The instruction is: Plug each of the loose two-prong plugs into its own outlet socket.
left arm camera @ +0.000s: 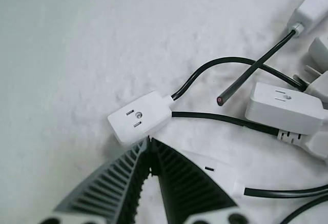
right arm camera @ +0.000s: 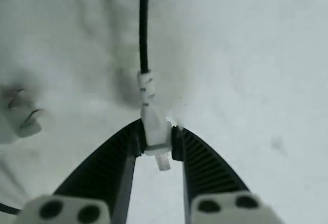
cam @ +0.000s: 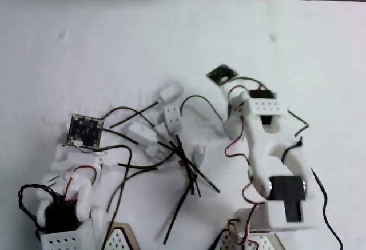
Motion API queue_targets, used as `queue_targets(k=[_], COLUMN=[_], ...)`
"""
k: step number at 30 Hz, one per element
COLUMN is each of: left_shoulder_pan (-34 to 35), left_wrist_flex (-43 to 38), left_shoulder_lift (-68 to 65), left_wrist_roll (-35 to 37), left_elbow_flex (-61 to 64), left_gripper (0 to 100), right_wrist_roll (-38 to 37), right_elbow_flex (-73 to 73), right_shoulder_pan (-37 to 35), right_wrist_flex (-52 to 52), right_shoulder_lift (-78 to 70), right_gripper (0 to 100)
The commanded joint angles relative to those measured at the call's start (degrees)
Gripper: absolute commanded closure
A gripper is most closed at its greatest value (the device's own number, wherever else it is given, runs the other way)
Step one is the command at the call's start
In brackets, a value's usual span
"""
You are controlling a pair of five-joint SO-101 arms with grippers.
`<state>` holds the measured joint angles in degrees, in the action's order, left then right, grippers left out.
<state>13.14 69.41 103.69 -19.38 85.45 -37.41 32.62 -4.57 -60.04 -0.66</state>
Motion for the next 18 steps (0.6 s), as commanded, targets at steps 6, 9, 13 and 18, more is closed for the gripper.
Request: queue_targets(k=[6,9,13,18], left_shoulder_pan=[-0.22,-0.31,-0.31,-0.4], left_wrist_flex=[-1.14,-1.23,-1.23,-1.23], left_shoulder_lift=[-0.04,-0.04,-0.04,-0.04], left_wrist_roll=[-0.7,-0.7,-0.7,-0.7], left_elbow_flex=[-0.18,0.26,0.26,0.26], left_gripper=[98,97,97,98], right_wrist_roll=[-5.8,-5.89,-6.07,-10.29], right_elbow_flex=[-0.09,-0.7,-3.52,-4.92], right_shoulder_pan=[-5.23,-5.32,-6.02,-8.22], right_wrist_flex=[-0.13,-0.22,-2.59,-4.62], right_shoulder_lift=[-4.35,-4.35,-4.53,-4.88], right_gripper=[90.4,89.9,89.6,89.9])
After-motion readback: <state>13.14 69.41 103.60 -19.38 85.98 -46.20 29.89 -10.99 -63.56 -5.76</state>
